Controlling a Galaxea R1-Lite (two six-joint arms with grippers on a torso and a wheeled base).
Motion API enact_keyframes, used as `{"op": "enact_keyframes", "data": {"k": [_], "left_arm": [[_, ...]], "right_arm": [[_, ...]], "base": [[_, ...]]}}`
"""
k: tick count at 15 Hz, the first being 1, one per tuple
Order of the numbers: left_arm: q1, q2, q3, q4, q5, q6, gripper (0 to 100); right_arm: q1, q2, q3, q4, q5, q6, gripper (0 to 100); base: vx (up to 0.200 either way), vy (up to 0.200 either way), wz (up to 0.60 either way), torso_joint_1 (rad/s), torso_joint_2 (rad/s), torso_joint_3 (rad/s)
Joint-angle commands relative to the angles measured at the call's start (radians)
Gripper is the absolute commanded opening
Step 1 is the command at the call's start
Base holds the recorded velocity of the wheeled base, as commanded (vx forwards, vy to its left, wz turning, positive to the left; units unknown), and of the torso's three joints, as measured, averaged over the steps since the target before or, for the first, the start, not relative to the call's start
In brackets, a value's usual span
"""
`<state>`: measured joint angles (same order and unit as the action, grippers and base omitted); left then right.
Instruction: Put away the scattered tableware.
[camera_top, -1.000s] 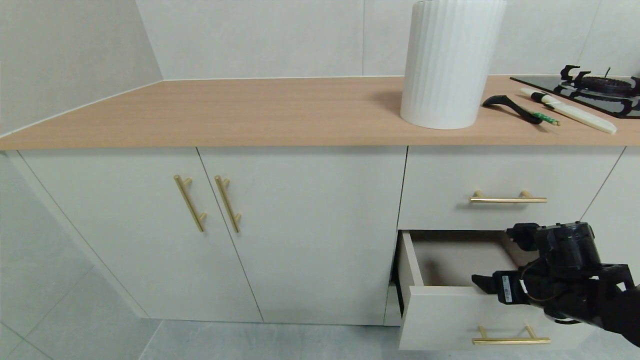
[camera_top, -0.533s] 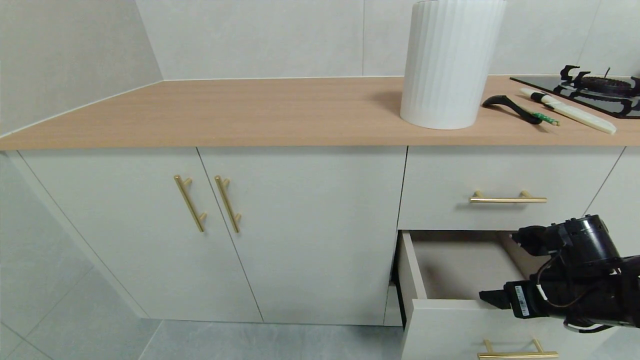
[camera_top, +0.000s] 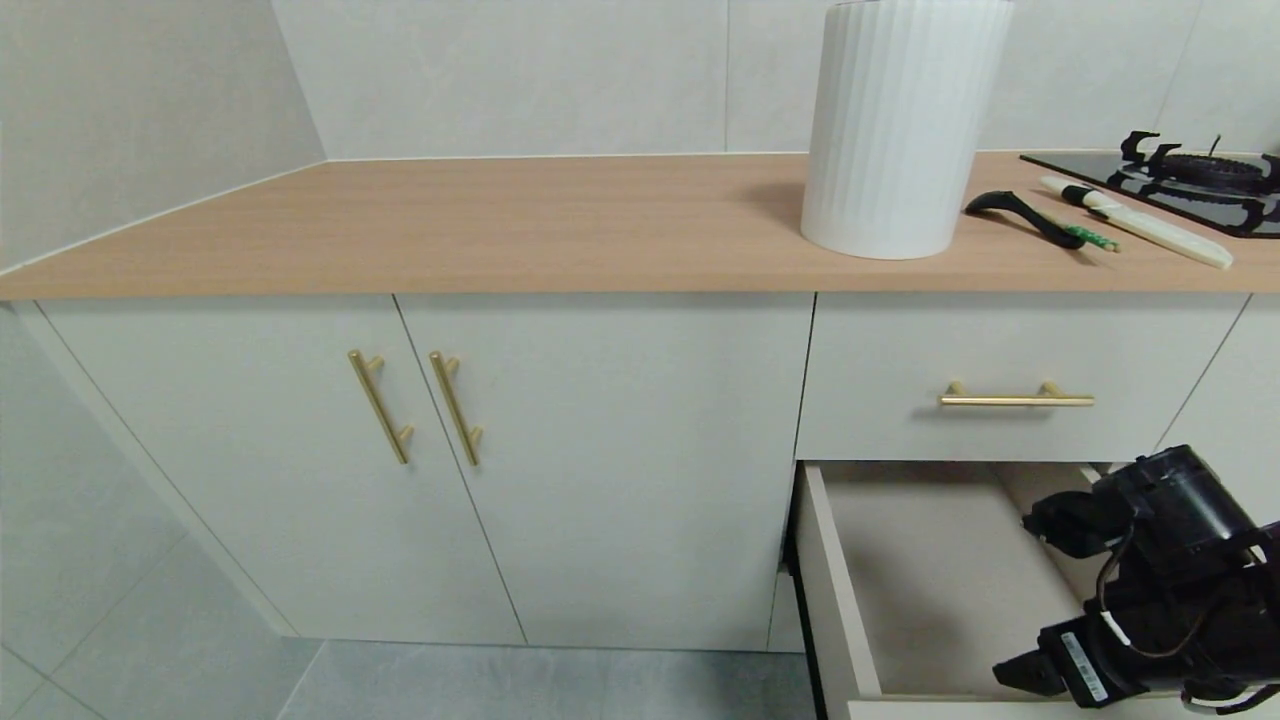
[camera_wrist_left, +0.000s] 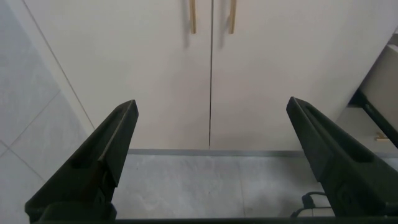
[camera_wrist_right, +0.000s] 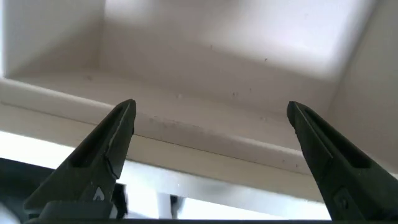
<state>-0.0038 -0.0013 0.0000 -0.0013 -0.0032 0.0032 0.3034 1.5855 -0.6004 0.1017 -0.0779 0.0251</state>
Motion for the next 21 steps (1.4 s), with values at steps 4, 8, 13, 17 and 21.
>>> {"op": "enact_keyframes", "data": {"k": [4,8,13,17,21], "left_arm": [[0.001,0.001,0.0,0.0,0.0,0.0,100],[-0.001,0.001,0.0,0.0,0.0,0.0,100],[0.001,0.001,0.0,0.0,0.0,0.0,100],[-0.001,0.001,0.0,0.0,0.0,0.0,100],[0.001,0.001,0.0,0.0,0.0,0.0,100]], "right_arm": [[0.036,-0.087,-0.053,0.236,0.0,-0.08,100],[0.083,-0.107,-0.09,0.452,0.0,-0.142,100],[0.083,-0.11,-0.151,0.454,-0.002,-0.091,100],[0.08,-0.187,-0.229,0.397,0.006,0.093,100],[0.079,-0.294,-0.22,0.339,0.009,0.093,100]], "base": [[0.0,0.0,0.0,0.0,0.0,0.0],[0.0,0.0,0.0,0.0,0.0,0.0],[0.0,0.0,0.0,0.0,0.0,0.0],[0.0,0.0,0.0,0.0,0.0,0.0],[0.0,0.0,0.0,0.0,0.0,0.0]]}}
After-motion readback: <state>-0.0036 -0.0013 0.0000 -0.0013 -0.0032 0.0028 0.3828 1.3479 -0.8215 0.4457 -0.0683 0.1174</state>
